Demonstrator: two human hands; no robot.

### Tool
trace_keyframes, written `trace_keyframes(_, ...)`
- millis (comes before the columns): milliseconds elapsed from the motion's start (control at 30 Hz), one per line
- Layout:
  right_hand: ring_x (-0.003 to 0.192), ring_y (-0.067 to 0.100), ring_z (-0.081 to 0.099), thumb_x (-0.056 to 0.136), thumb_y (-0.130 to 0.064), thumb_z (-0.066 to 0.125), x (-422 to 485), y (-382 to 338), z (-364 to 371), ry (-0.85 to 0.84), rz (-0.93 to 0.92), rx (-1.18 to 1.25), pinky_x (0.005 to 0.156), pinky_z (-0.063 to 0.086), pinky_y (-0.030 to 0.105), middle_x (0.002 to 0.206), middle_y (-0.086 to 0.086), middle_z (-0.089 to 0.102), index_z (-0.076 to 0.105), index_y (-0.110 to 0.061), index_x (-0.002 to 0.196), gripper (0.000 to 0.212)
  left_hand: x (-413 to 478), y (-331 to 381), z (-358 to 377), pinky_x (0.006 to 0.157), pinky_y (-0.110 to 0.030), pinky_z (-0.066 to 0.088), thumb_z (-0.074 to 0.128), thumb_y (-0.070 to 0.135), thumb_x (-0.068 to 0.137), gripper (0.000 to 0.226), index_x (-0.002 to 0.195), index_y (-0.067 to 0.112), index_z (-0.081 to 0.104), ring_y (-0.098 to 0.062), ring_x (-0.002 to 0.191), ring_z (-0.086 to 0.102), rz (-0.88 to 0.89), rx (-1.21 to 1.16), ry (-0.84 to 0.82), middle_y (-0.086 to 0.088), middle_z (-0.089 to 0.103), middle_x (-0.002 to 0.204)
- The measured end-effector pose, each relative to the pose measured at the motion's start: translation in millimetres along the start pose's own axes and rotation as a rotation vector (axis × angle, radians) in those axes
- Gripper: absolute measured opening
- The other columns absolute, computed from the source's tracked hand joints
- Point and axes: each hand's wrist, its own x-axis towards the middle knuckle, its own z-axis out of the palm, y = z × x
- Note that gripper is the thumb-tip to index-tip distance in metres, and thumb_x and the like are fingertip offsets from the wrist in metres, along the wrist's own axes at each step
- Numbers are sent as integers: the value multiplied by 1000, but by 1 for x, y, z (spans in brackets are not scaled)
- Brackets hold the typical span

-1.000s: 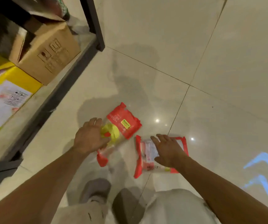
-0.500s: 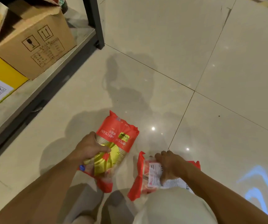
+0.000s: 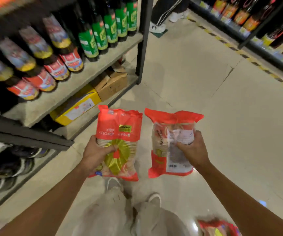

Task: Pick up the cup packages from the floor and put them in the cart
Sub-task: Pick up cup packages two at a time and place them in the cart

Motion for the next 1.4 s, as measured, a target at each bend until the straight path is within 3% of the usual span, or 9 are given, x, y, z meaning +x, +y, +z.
trace_keyframes(100, 92, 7, 71, 73, -18, 91, -59, -73, -19, -44, -29, 85, 79, 55, 27, 103, -6, 70, 56, -23, 107, 48, -96, 37, -59, 71, -36, 60, 98, 20, 55, 73, 116, 21, 59, -20, 88, 74, 14, -72, 62, -2, 75, 103)
trace_keyframes(200, 92, 8, 72, 69, -30, 92, -117, -126, -21, -150, -62, 128, 79, 59, 32, 107, -5, 72, 57, -19, 114, 58, -189, 54, -116, 78, -43, 59, 93, 38, 39, 77, 107, 30, 58, -20, 92, 71, 34, -122, 184, 1, 73, 102)
trace_keyframes(433, 93, 16, 75, 52, -51, 93, -272, -214, 25, -454, -261, 169, 86, 61, 50, 105, -2, 76, 63, -19, 115, 77, -414, 5, -242, 91, -53, 55, 86, 58, 35, 90, 114, 28, 56, -25, 100, 67, 95, -81, 567, -1, 70, 110)
trace_keyframes(633, 92, 12, 71, 63, -26, 93, -457, -283, 74, -668, -466, 202, 90, 58, 41, 105, -3, 73, 55, -25, 103, 55, -597, -77, -332, 88, -53, 57, 89, 55, 34, 94, 115, 19, 57, -26, 97, 70, 110, -226, 855, -6, 72, 106)
trace_keyframes(767, 95, 8, 68, 66, -30, 92, -575, -287, 119, -779, -584, 164, 86, 54, 35, 103, -13, 70, 54, -34, 98, 50, -690, -142, -374, 83, -42, 52, 94, 42, 46, 92, 123, 10, 56, -26, 95, 65, 88, -300, 1004, -9, 69, 112)
trace_keyframes(933, 100, 11, 68, 66, -39, 88, -725, -258, 196, -873, -614, 104, 83, 55, 35, 113, -6, 69, 53, -36, 109, 55, -788, -270, -439, 88, -48, 56, 97, 32, 45, 77, 110, 23, 58, -23, 88, 68, 40, -372, 1097, -5, 71, 103)
trace_keyframes(1067, 96, 6, 68, 76, -16, 88, -847, -219, 251, -995, -521, 86, 70, 54, 18, 108, -6, 70, 55, -18, 117, 53, -867, -378, -486, 87, -52, 57, 86, 56, 33, 90, 111, 24, 56, -28, 91, 69, -94, -382, 1166, -4, 71, 106)
trace_keyframes(1200, 101, 17, 74, 53, -42, 93, -915, -188, 306, -1045, -407, 67, 92, 60, 47, 110, -2, 77, 62, -21, 119, 76, -908, -437, -540, 86, -54, 58, 88, 51, 37, 85, 111, 24, 55, -28, 91, 70, -155, -348, 1129, -7, 72, 107)
trace_keyframes(1400, 99, 11, 74, 56, -47, 83, -960, -199, 375, -1017, -321, 113, 90, 61, 40, 112, -5, 77, 63, -21, 127, 78, -876, -473, -625, 84, -55, 60, 87, 55, 37, 92, 117, 21, 56, -27, 92, 70, -131, -383, 1060, -4, 71, 108)
